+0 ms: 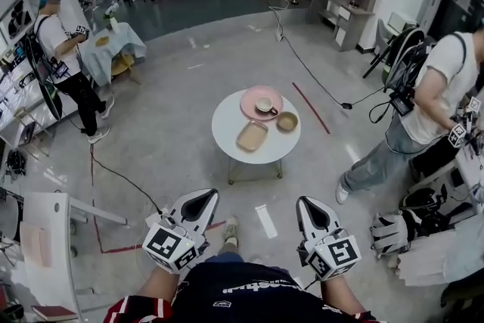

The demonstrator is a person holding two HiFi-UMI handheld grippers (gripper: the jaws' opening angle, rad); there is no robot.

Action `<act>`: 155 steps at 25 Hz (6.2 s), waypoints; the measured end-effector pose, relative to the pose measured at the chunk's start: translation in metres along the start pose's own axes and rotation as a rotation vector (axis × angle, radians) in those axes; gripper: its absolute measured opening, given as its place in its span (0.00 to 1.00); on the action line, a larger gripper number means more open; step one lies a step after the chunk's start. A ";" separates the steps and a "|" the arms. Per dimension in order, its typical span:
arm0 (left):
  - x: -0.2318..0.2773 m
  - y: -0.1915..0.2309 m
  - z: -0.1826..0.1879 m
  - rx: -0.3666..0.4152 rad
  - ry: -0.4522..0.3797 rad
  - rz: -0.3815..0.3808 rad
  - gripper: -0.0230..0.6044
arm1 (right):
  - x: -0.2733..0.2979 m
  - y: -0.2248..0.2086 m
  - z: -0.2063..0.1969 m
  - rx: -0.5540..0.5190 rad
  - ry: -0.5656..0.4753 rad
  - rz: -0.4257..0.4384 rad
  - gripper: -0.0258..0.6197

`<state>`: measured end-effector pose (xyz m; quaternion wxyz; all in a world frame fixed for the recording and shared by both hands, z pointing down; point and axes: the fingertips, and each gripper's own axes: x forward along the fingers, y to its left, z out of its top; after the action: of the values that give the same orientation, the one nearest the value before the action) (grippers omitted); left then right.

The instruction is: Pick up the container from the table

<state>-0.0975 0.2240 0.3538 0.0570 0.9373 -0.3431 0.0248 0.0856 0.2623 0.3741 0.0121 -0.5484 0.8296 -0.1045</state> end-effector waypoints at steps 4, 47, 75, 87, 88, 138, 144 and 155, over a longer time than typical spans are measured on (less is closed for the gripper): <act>0.025 0.034 -0.010 -0.026 0.001 0.007 0.07 | 0.036 -0.016 -0.001 -0.002 0.015 -0.003 0.06; 0.274 0.251 0.031 0.043 0.004 -0.202 0.07 | 0.319 -0.142 0.063 -0.040 0.014 -0.124 0.06; 0.358 0.308 -0.122 -0.131 0.241 -0.155 0.28 | 0.349 -0.170 0.036 -0.024 0.063 -0.109 0.06; 0.405 0.336 -0.235 -0.283 0.430 -0.186 0.28 | 0.344 -0.172 0.029 -0.014 0.082 -0.124 0.06; 0.408 0.339 -0.246 -0.285 0.454 -0.188 0.28 | 0.343 -0.172 0.028 -0.014 0.085 -0.127 0.06; 0.453 0.343 -0.403 -0.765 0.689 -0.201 0.14 | 0.327 -0.205 -0.015 0.042 0.214 -0.178 0.06; 0.448 0.341 -0.398 -0.774 0.677 -0.205 0.14 | 0.329 -0.202 -0.012 0.044 0.208 -0.165 0.06; 0.440 0.343 -0.326 -0.735 0.503 -0.210 0.14 | 0.336 -0.198 0.005 0.026 0.164 -0.137 0.06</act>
<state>0.0143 -0.2779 0.7458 0.4695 0.8494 -0.2077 0.1225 0.1324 -0.1200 0.4379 -0.0556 -0.5933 0.7869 -0.1603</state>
